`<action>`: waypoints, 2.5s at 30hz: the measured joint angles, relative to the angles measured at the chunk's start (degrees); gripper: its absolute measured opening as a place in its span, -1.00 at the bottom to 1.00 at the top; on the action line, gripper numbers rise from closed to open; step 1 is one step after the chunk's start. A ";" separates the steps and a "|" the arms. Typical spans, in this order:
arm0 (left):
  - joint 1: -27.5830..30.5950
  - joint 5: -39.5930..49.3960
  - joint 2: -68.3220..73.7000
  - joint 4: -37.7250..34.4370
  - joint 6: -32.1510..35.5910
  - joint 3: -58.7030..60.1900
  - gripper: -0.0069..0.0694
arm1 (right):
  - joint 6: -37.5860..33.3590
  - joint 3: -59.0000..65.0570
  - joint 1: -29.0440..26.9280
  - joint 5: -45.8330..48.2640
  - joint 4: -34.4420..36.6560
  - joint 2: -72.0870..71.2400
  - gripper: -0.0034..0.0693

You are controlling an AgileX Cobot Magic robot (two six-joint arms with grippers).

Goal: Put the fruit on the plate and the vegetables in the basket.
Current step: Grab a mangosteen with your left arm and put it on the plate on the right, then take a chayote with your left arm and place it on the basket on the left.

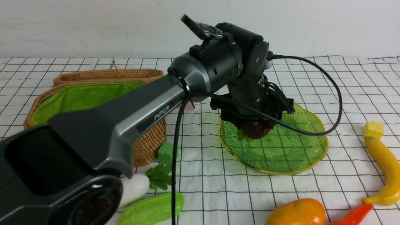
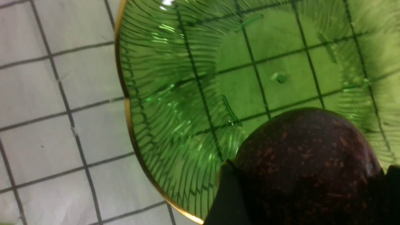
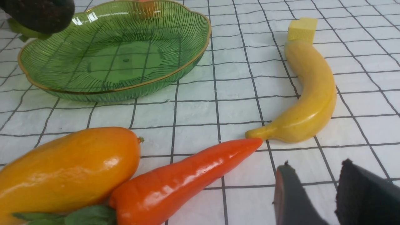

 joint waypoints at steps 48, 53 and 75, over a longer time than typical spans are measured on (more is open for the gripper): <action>0.00 -5.29 -54.01 4.18 23.98 69.41 0.64 | 0.05 0.00 0.00 0.00 0.00 0.00 -0.23; 0.00 -14.68 -50.34 8.29 27.58 75.27 0.62 | 0.05 0.00 0.00 0.00 0.00 0.00 -0.23; 6.30 -8.52 -41.26 -3.73 46.16 66.87 0.62 | 0.00 0.00 0.00 0.00 0.00 0.00 -0.23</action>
